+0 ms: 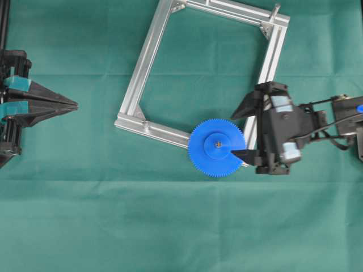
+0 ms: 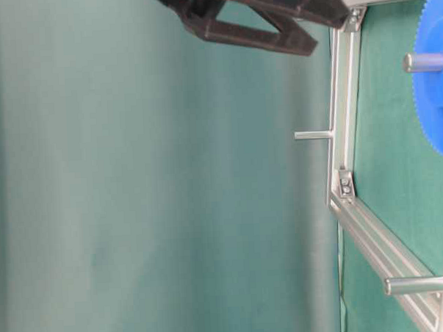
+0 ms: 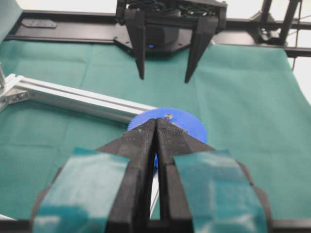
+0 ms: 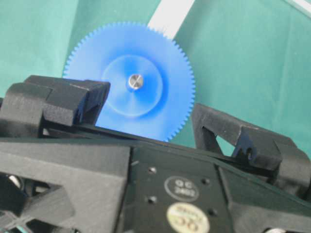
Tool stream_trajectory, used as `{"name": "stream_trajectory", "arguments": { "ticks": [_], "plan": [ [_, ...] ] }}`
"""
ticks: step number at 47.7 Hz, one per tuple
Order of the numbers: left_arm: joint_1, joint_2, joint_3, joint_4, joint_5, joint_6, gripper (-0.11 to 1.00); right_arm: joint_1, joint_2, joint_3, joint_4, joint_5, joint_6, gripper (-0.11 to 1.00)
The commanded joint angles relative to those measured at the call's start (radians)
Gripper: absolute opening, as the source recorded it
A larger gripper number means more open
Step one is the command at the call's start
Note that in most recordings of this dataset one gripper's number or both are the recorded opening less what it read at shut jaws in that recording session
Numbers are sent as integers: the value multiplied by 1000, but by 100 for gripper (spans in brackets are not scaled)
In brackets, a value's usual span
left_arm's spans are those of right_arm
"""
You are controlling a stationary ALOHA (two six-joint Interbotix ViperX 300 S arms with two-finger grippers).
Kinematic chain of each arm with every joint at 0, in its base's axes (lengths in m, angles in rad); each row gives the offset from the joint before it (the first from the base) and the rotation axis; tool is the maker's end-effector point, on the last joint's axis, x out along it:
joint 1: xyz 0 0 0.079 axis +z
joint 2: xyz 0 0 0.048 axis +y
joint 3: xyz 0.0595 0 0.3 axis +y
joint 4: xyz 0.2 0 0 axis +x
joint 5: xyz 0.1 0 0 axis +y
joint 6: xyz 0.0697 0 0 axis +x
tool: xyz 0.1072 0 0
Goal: Find the location of the shaft and insert the gear.
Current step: 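Open the right gripper and withdraw it to the right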
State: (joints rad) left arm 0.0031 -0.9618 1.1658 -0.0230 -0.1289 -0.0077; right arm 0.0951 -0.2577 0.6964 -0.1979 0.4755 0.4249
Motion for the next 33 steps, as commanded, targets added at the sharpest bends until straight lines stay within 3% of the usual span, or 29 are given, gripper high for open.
{"name": "stream_trajectory", "arguments": {
  "ticks": [1, 33],
  "plan": [
    [2, 6, -29, 0, -5, -2, 2, 2, -52, 9, -2, -23, 2, 83],
    [2, 9, -28, 0, -2, 0, 2, 2, -328, 196, 0, -69, 3, 83]
  ]
}}
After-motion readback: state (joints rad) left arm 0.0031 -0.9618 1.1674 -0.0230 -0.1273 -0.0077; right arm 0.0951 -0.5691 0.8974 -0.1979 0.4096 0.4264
